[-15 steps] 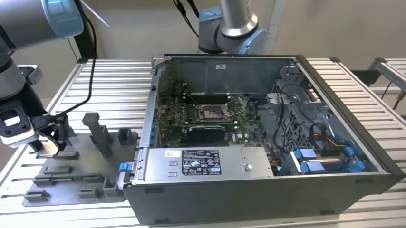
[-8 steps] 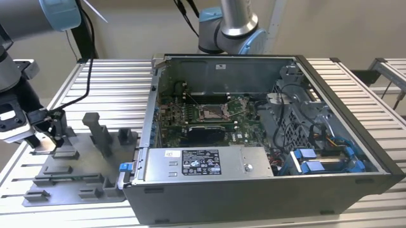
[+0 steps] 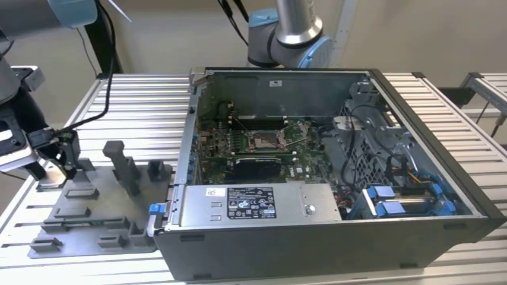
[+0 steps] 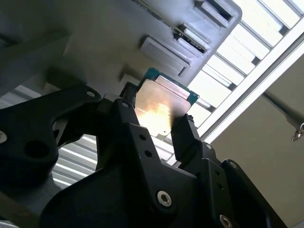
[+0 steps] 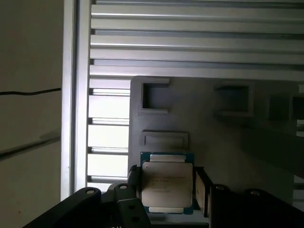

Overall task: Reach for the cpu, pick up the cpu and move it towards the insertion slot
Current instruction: 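Pick up the cpu and move it towards the insertion slot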

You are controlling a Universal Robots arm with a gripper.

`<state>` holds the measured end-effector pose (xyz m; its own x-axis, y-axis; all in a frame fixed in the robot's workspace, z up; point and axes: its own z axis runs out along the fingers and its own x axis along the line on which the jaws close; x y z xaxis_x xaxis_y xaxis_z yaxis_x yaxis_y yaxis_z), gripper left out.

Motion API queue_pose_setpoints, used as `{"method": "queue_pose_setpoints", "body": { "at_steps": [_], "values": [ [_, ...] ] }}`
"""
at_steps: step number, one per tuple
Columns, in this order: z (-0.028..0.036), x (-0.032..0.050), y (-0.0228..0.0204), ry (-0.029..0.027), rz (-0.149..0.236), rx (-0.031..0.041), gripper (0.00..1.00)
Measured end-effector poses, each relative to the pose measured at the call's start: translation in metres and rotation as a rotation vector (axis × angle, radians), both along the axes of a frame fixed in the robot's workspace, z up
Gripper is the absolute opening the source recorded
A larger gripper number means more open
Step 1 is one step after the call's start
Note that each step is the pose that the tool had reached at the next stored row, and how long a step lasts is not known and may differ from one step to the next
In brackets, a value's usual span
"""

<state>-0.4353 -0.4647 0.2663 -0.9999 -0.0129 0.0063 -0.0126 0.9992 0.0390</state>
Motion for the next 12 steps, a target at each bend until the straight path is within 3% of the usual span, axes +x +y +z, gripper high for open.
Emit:
{"method": "queue_pose_setpoints", "body": {
  "at_steps": [12],
  "values": [
    [0.0216, 0.0000, 0.0000, 0.0000, 0.000, 0.0000, 0.00]
  ]
}}
